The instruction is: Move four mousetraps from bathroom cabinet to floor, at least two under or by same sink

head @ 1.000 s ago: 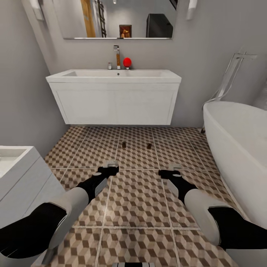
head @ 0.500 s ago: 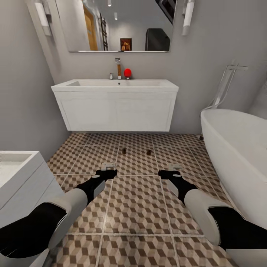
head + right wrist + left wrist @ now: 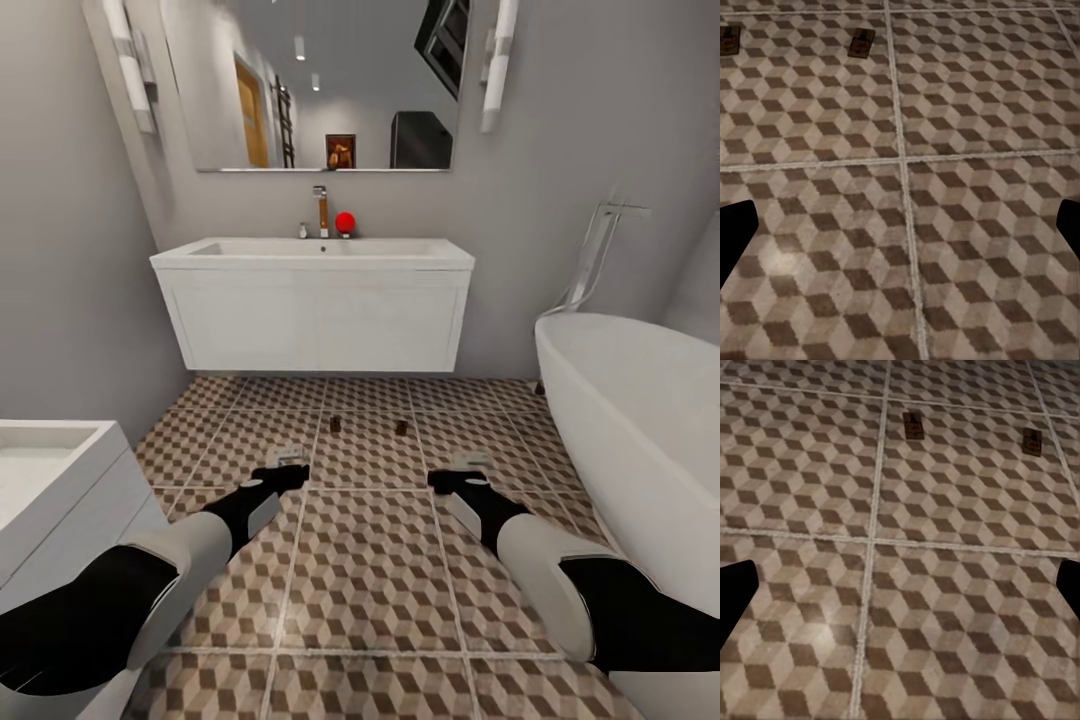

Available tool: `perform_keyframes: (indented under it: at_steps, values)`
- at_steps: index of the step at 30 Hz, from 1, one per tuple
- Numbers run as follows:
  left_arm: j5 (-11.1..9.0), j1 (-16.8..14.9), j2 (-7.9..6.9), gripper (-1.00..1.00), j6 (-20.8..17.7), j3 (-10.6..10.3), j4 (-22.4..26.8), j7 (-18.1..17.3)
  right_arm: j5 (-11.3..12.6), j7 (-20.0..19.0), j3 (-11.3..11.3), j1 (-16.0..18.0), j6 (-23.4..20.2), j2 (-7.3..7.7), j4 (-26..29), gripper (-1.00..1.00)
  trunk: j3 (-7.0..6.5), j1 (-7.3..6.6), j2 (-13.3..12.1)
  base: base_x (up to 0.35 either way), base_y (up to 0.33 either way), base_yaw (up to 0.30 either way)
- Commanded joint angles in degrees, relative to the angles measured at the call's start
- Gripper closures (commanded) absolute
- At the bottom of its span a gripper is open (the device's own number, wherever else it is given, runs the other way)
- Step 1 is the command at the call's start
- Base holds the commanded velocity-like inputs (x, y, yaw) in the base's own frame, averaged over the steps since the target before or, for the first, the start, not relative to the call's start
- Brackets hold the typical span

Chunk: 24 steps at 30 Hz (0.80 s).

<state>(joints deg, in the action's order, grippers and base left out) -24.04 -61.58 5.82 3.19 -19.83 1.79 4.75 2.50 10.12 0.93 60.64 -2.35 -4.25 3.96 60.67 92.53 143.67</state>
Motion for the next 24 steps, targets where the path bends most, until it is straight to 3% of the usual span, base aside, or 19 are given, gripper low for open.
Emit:
perform_keyframes:
  at_steps: [1,24]
  values:
    - [-0.64,-0.03,0.01,-1.0,0.21,-0.5,-0.22,0.19,0.28,0.21,0.12,0.01,-0.26,-0.02,-0.04,-1.0,-0.18,-0.03,0.0,0.0,0.0,0.0]
    - [-1.33,0.75,-0.04,-1.0,0.66,-0.54,-1.0,0.23,0.19,0.01,0.19,-0.15,0.24,0.64,-5.54,-1.0,-5.27,-0.63,-0.31,0.0,0.0,0.0]
